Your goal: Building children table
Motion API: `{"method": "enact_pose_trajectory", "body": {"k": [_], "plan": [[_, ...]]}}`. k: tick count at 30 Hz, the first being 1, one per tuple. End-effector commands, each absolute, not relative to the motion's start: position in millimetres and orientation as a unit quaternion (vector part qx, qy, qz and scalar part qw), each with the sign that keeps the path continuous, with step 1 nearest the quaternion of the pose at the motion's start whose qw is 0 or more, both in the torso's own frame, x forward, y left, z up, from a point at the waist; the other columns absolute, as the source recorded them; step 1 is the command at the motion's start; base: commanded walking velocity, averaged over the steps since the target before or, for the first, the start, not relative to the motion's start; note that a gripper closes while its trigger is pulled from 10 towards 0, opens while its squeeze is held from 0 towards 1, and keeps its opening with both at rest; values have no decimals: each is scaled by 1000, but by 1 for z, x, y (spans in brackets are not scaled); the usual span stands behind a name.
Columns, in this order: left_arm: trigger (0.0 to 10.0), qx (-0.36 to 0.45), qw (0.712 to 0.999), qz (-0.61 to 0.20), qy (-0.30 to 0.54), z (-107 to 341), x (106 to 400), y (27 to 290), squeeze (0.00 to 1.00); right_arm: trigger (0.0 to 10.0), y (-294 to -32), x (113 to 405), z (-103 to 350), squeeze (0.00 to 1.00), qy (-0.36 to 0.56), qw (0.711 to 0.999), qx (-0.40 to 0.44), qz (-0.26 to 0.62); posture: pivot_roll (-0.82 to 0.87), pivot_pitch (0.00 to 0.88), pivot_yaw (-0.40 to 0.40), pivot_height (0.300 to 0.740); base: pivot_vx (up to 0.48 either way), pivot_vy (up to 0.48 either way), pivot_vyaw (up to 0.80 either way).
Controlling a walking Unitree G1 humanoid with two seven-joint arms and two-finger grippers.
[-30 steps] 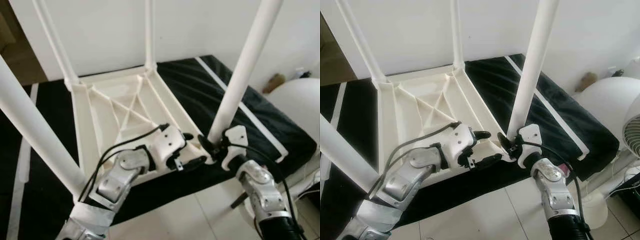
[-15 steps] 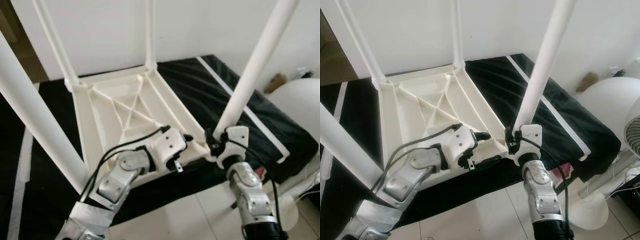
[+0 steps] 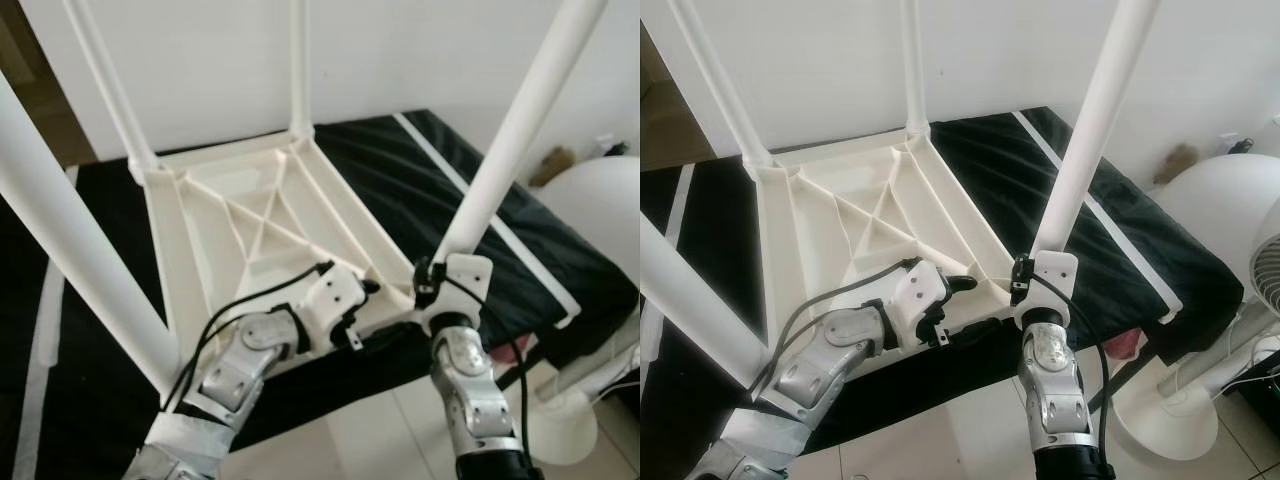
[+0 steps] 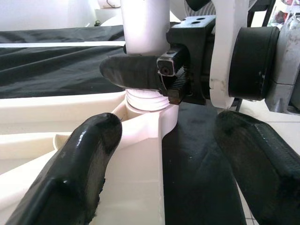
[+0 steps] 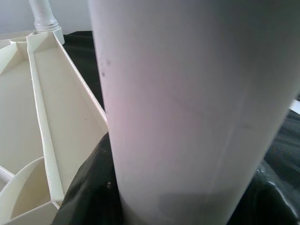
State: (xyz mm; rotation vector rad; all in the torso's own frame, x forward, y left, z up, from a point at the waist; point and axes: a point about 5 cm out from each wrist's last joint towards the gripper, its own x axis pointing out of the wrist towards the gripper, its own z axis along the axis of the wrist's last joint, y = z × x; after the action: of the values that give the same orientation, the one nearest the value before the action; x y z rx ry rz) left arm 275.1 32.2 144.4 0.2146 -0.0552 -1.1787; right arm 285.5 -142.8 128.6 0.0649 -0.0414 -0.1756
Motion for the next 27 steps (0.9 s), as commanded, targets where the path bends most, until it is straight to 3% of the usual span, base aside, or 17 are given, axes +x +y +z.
{"method": "enact_pose_trajectory", "body": {"k": [1,6,7,18,19,20,27], "plan": [[10000,100,828,-551,-28,144,276,34,0,10000,-144,282,112,0,24,994,37,-102,-113,8,15,740,0,0,0],[10000,100,828,-551,-28,144,276,34,0,10000,-144,282,112,0,24,994,37,-102,-113,8,15,740,0,0,0],[10000,102,829,-549,-32,145,277,35,0,10000,-144,282,112,1000,26,994,35,-101,-112,8,14,740,0,0,0],[10000,91,832,-546,-47,152,277,32,0,10000,-158,283,121,1000,-5,998,34,-53,-112,0,26,740,0,0,0],[10000,91,833,-545,-44,152,278,32,0,10000,-160,283,123,549,-9,999,31,-41,-114,0,29,740,0,0,0],[10000,89,834,-543,-38,153,279,33,0,10000,-164,283,124,0,-11,999,26,-25,-115,0,32,740,0,0,0],[10000,115,828,-546,-60,156,278,31,0,10000,-170,287,126,0,-18,999,36,14,-114,0,32,740,0,0,0]]}}
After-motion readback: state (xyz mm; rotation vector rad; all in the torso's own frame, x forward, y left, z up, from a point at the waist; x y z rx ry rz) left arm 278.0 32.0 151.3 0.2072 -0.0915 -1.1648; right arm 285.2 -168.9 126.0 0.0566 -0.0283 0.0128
